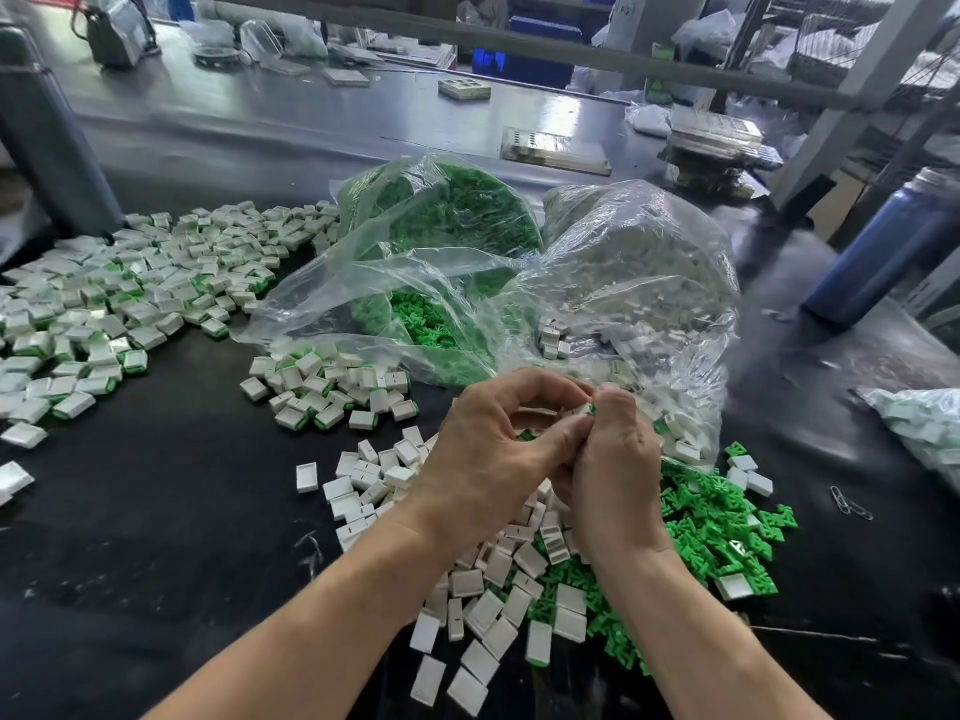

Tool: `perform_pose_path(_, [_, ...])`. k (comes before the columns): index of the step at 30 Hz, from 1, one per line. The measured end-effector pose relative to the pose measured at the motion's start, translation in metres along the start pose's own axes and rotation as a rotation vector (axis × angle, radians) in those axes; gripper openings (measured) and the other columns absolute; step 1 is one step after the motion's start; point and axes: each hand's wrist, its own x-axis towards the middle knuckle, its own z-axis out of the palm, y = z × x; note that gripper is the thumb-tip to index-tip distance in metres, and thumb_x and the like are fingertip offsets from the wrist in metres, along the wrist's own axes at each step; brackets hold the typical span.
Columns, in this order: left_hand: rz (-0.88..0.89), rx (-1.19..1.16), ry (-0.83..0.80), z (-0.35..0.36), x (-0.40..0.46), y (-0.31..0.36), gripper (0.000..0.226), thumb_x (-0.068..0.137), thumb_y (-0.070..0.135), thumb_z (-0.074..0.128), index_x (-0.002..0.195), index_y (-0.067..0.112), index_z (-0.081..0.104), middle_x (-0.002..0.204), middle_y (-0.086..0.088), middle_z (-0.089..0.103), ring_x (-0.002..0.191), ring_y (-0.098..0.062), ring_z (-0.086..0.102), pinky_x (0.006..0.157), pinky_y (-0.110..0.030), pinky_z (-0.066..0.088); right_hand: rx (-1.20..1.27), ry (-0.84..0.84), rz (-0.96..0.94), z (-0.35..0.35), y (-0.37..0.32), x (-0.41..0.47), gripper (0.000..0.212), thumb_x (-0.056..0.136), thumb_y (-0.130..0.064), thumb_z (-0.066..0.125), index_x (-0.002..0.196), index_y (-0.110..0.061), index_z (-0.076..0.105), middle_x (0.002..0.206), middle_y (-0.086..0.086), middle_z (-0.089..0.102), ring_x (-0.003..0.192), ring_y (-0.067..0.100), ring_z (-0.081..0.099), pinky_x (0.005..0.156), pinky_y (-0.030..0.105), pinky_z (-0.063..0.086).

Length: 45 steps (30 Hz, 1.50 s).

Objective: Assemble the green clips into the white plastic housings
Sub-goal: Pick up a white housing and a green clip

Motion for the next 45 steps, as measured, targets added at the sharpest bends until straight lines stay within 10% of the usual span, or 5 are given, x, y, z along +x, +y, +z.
perform_pose_path(19, [0.043, 0.178, 0.040, -0.011, 0.002, 0.000, 0.012, 0.092, 0.012, 0.077, 0.103, 0.011, 0.074, 0.110, 0.004, 0.073, 0.098, -0.011, 0.073, 0.086, -0.034, 0.062, -0.177, -0.027, -0.064, -0.011, 0.000, 0.005, 0.062, 0.111, -0.050, 0.034, 0.072, -0.019, 0.071, 0.057, -0.002, 0.053, 0.048, 0.011, 0.046, 0.041, 0.022, 0.037])
perform_pose_path(26, [0.037, 0.249, 0.111, -0.025, 0.006, -0.009, 0.010, 0.093, 0.020, 0.076, 0.104, 0.020, 0.074, 0.092, 0.009, 0.074, 0.086, -0.008, 0.072, 0.076, -0.023, 0.060, -0.364, -0.161, -0.286, -0.030, -0.007, 0.011, 0.011, 0.098, -0.029, 0.065, 0.104, -0.029, 0.074, 0.086, 0.000, 0.073, 0.071, 0.014, 0.066, 0.058, 0.022, 0.051])
perform_pose_path(45, [0.004, 0.414, 0.041, -0.033, 0.006, -0.016, 0.014, 0.092, 0.020, 0.078, 0.100, 0.031, 0.074, 0.093, 0.021, 0.072, 0.087, 0.001, 0.070, 0.073, -0.012, 0.054, -0.771, -0.112, -0.403, -0.030, -0.001, 0.014, 0.014, 0.092, -0.020, 0.073, 0.094, -0.033, 0.067, 0.086, -0.016, 0.066, 0.081, 0.003, 0.065, 0.067, 0.013, 0.053])
